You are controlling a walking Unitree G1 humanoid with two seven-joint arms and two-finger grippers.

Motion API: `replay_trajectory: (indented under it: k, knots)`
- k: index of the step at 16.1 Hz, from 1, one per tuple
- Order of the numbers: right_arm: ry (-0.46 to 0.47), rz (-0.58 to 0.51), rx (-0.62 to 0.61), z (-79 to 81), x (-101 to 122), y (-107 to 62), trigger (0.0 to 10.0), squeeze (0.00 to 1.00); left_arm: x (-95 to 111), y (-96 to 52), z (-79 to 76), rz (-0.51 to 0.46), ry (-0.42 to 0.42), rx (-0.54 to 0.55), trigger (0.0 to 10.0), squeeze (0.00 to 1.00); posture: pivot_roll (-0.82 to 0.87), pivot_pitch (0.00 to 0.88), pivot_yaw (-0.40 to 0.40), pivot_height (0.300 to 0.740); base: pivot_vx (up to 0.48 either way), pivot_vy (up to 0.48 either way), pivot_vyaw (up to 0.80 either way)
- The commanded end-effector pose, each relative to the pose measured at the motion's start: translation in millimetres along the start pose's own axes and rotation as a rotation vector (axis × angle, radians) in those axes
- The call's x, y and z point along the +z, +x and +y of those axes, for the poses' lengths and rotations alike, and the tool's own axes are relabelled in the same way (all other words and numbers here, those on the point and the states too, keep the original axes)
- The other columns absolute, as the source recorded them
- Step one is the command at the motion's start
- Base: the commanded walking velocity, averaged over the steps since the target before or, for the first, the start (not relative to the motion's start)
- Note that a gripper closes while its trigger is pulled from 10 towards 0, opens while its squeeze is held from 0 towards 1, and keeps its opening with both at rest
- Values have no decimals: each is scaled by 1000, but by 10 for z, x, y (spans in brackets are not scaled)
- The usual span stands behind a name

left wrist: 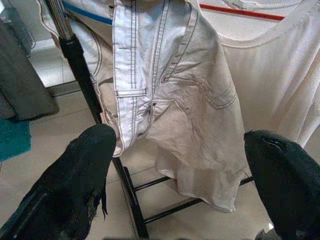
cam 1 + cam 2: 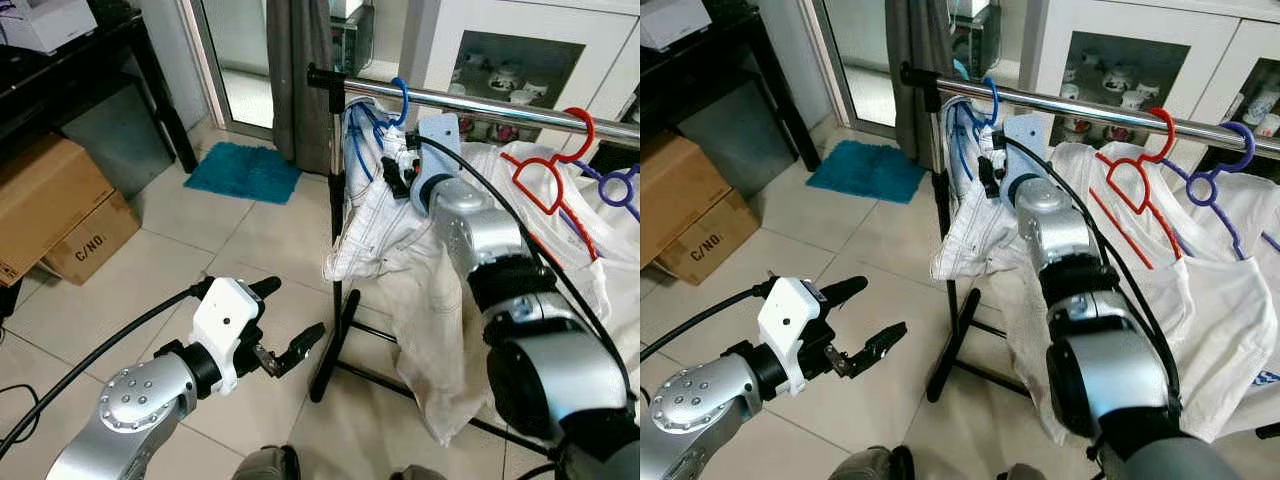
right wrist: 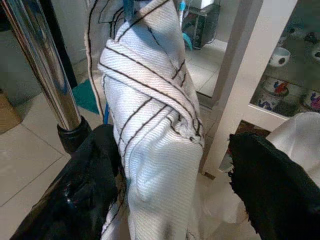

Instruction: Hang hanger

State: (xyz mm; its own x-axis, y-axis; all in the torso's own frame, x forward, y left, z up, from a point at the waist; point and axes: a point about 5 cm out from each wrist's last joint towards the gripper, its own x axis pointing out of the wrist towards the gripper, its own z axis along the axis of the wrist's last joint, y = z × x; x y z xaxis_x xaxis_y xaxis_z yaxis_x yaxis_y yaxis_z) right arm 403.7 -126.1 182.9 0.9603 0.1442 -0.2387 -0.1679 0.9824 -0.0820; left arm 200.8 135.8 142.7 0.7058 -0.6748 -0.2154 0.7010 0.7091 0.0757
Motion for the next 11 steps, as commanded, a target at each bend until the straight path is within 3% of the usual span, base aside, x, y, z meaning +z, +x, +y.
replay_trajectory:
  k: [1,11]
  knots:
    - [15,27,21,0,-44,17,0,0,12,-14,-18,10,14,-12,10000,118,8,90,59,740,0,0,0]
    - [53,87,118,103,-171,50,0,0,-7,-2,-32,20,20,-24,10000,125,10,81,48,740,0,0,0]
